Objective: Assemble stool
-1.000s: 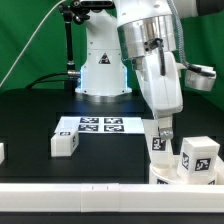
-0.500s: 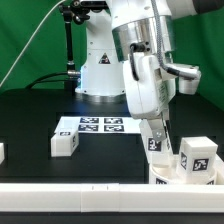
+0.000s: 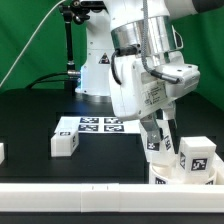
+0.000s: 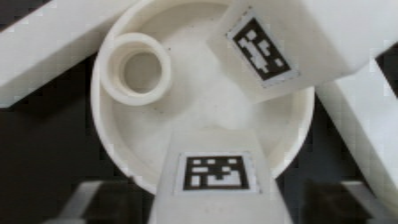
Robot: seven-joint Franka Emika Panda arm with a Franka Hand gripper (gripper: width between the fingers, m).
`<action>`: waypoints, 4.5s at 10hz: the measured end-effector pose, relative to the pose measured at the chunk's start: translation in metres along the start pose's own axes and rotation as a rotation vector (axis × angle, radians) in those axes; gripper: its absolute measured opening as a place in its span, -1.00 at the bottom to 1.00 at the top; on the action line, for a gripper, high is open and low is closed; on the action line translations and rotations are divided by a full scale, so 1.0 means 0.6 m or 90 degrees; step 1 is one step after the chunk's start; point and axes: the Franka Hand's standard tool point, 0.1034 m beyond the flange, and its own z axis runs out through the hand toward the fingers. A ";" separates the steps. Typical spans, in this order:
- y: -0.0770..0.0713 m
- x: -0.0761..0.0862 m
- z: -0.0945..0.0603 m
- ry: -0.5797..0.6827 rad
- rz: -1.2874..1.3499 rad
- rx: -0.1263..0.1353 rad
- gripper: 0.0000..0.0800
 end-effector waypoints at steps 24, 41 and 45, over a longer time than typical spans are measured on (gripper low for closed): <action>-0.003 -0.052 -0.049 0.010 -1.366 -0.084 0.62; -0.002 0.007 -0.020 0.020 -1.869 -0.155 0.62; -0.001 0.009 -0.019 0.021 -1.843 -0.154 -0.16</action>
Offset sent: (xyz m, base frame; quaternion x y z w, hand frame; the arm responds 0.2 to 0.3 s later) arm -0.0065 0.0120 0.0362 -0.0068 -0.0468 -0.0110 0.9988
